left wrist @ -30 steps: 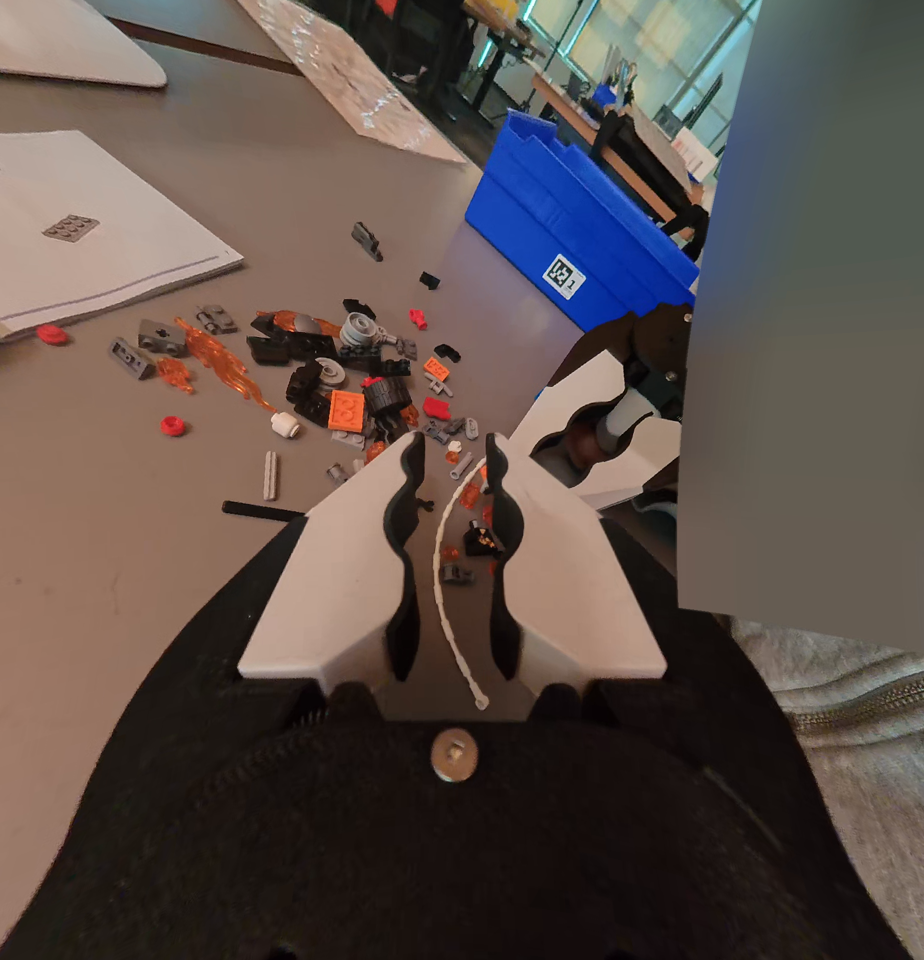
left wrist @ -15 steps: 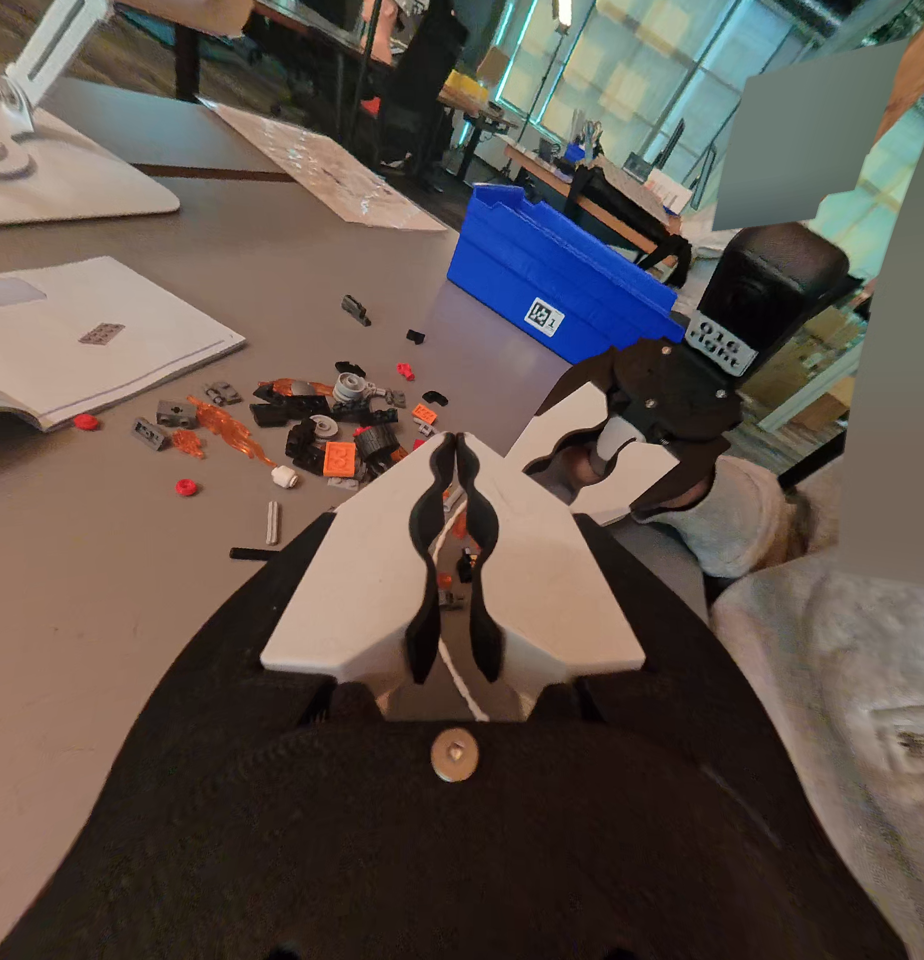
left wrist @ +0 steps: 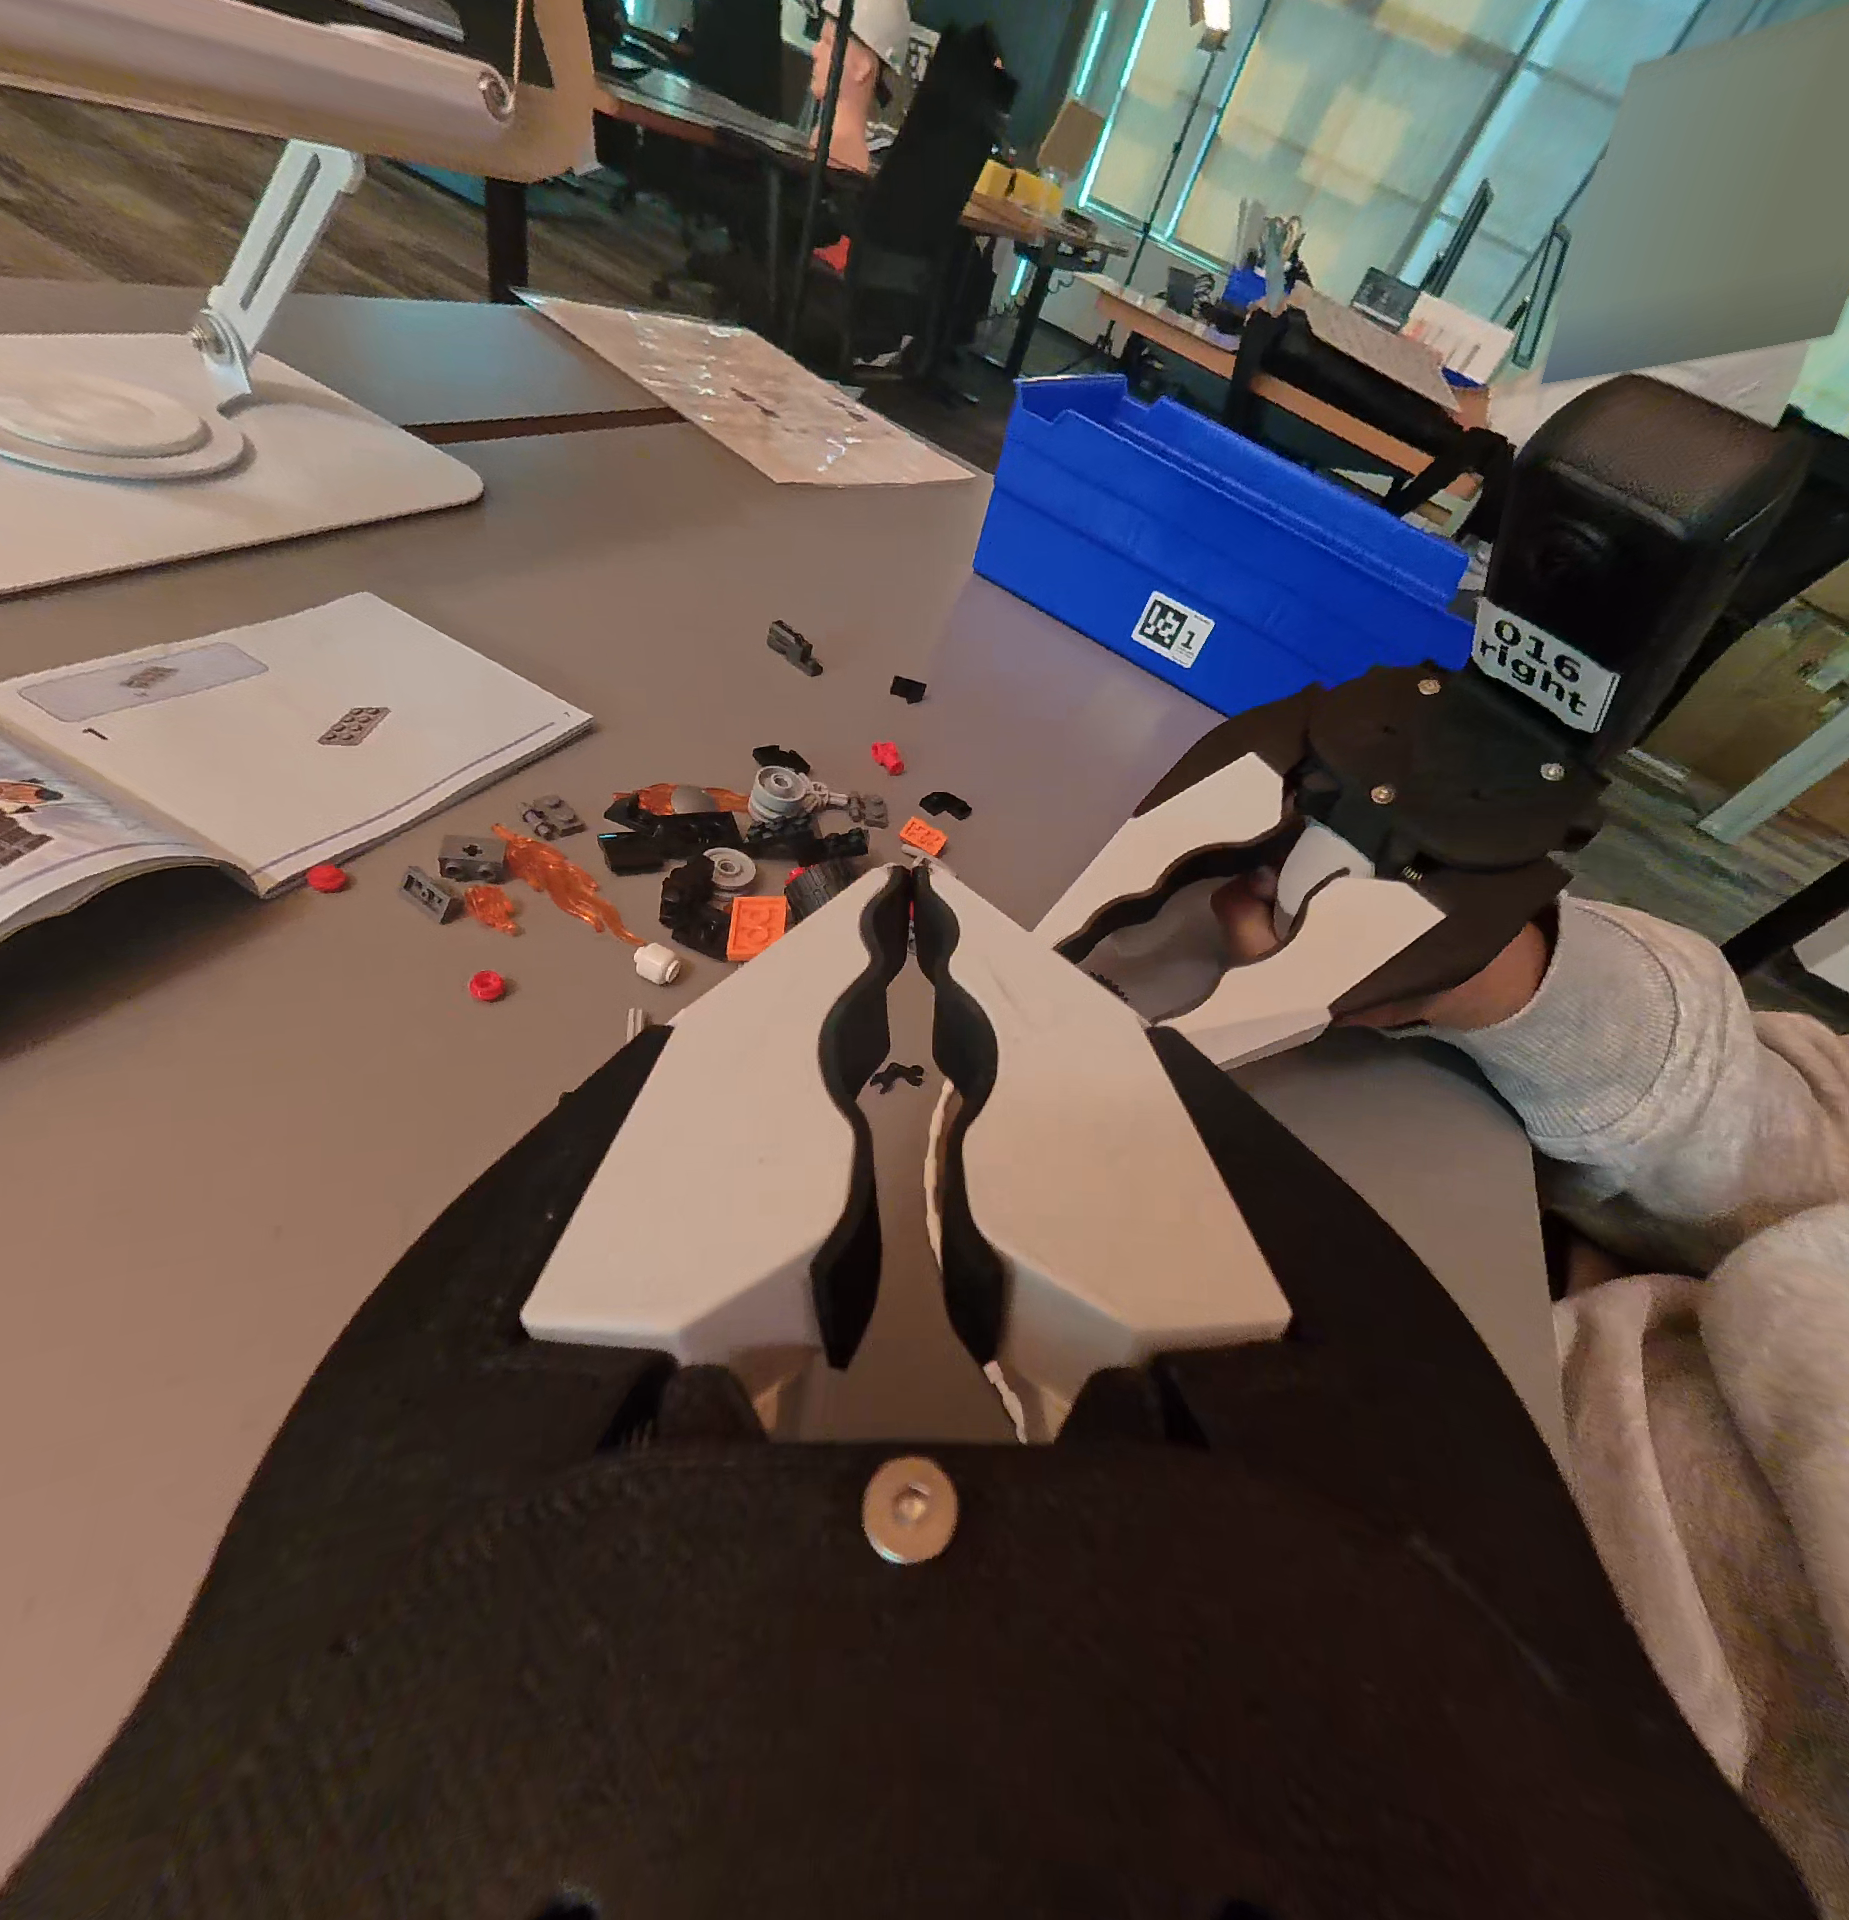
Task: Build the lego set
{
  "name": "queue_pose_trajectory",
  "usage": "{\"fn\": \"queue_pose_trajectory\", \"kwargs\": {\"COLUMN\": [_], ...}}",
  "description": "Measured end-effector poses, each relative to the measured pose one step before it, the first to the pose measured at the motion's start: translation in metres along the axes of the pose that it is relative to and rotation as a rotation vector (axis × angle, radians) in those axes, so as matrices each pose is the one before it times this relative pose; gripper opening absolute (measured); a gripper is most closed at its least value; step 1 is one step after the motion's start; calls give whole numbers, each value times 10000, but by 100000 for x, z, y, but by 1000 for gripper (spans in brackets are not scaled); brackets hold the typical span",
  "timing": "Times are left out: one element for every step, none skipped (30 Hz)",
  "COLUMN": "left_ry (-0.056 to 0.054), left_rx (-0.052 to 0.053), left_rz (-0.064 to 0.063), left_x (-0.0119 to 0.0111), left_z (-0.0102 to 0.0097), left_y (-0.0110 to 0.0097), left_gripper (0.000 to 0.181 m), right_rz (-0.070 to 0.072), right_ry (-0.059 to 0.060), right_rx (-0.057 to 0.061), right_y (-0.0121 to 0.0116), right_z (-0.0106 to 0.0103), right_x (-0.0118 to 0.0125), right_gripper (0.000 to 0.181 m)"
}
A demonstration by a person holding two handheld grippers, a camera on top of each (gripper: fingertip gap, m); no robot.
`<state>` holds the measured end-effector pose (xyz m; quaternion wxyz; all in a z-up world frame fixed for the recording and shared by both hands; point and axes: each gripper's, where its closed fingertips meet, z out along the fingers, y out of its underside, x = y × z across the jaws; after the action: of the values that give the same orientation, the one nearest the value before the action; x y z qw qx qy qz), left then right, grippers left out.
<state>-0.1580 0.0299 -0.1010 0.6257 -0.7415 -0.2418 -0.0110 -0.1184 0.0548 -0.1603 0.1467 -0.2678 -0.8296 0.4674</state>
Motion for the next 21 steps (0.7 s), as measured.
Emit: {"fn": "queue_pose_trajectory", "kwargs": {"left_ry": [21,35,28,14,-4,-11,-16,-18,-14,-39,-93,-131,-143,-122,-120,-94,-33,22,59,57,29], "left_rx": [16,6,-10,-25,-33,-44,-51,-45,-41,-62,-129,-189,-185,-157,-135,-132,-134,-113,-85,-72,-71], "left_rz": [-3,-5,-1,4,8,10,6,-5,-10,-4,-1,-4,-5,-7,-19,-30,-44,-53,-45,-27,-10], "left_x": [67,96,82,53,11,-10,-31,-40,-50,-79,-170,-237,-241,-199,-196,-180,-94,-3,61,72,44], "left_z": [-12,2,12,37,46,51,54,53,50,56,91,110,112,98,88,104,111,112,110,94,82], "left_y": [-15,18,35,68,70,68,91,89,68,117,225,316,309,270,242,232,236,201,153,131,121], "left_gripper": [0,0,0,0,0,0,0,0,0,0,1,1,1,1,1,1,2,2,3,3,4], "right_rz": [-18,-22,-38,-51,-55,-54,-59,-53,-43,-33,-27,-32,-47,-54,-38,-35,-39,-25,35,40,35], "right_ry": [76,62,35,39,61,72,69,48,10,-13,-18,-18,-17,-10,-3,10,28,35,11,7,0], "right_rx": [-74,-56,-43,-50,-71,-100,-117,-105,-87,-67,-59,-66,-71,-68,-69,-85,-105,-117,-38,-11,-1], "right_y": [93,54,39,34,70,108,140,132,109,77,75,74,90,83,79,100,122,152,27,15,0], "right_z": [80,75,77,92,101,117,124,116,90,74,67,75,73,73,78,83,108,115,53,12,-7], "right_x": [10,-51,-123,-127,-70,-29,-1,3,-33,-53,-53,-61,-71,-92,-85,-67,-27,-8,-5,19,40], "right_gripper": [33,33,33,33,33,33,33,33,33,34,34,34,34,34,34,34,34,34,33,34,34]}}
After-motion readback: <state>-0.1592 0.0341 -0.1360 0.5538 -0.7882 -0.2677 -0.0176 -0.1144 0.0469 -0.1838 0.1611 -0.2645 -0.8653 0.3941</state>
